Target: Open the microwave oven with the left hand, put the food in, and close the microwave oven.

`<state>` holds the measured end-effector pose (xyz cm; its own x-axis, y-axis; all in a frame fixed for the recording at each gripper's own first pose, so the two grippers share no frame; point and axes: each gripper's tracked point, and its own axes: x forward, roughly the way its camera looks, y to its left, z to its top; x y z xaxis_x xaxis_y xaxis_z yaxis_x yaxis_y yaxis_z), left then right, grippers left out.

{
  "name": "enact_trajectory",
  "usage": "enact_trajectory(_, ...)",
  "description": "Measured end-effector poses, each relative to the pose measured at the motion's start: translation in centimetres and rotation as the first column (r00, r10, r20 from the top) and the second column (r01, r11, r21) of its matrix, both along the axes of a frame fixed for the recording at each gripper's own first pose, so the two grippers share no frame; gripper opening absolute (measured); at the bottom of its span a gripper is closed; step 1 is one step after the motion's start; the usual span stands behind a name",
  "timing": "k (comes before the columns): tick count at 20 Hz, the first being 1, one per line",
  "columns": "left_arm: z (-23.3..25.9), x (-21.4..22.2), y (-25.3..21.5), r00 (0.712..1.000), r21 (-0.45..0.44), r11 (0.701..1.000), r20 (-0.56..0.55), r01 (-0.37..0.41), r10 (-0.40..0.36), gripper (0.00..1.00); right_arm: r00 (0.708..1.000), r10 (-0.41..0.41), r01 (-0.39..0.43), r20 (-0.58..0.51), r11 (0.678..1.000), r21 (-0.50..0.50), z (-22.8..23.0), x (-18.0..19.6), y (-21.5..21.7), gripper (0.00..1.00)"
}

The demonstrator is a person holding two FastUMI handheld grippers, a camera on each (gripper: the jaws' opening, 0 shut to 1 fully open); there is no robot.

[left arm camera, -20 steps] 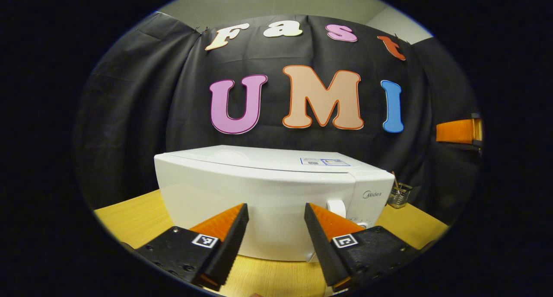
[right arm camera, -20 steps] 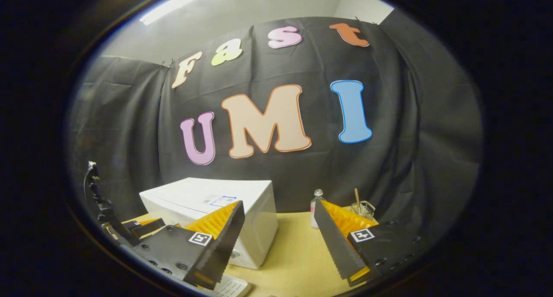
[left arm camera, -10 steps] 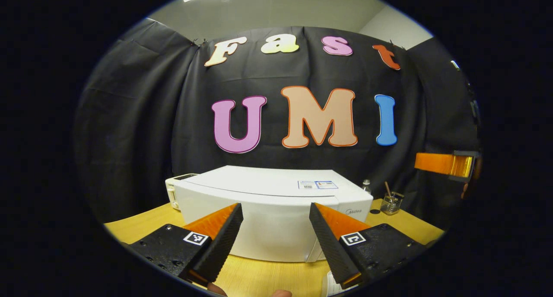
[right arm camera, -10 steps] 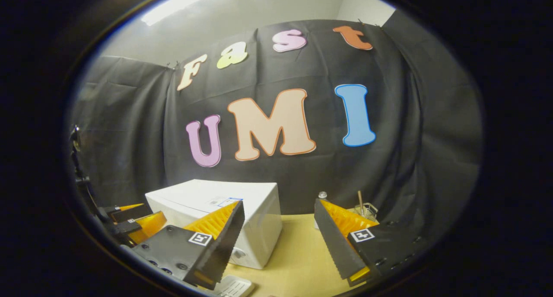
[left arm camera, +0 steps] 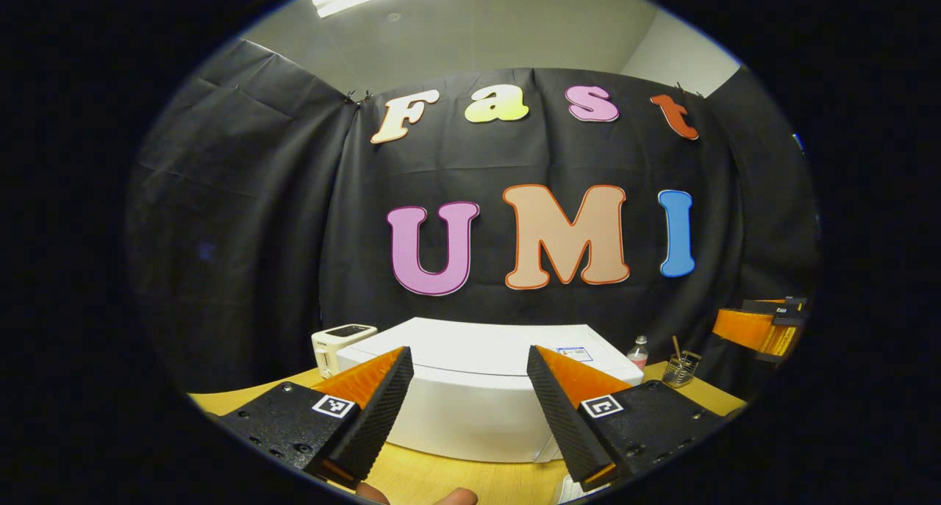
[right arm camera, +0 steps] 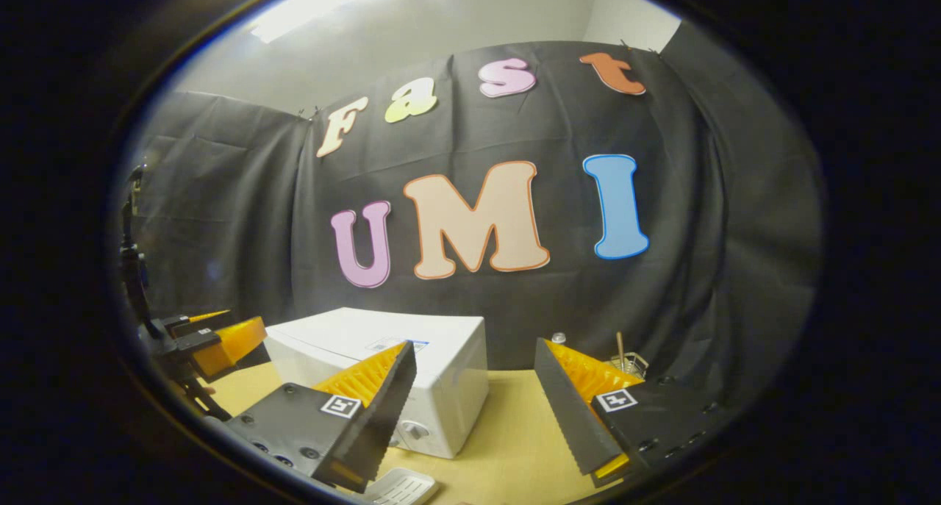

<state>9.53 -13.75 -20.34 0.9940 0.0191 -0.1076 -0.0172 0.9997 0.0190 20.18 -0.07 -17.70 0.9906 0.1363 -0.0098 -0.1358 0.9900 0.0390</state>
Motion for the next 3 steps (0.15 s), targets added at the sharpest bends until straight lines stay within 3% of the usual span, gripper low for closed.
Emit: enact_trajectory(3, 0.25, -0.17, 0.06, 1.0, -0.004, 1.0, 0.007, -0.002, 0.002, 0.96, 1.0, 0.002, -0.002, 0.018, 1.0, 0.005, 0.53, -0.26, 0.05, 0.92)
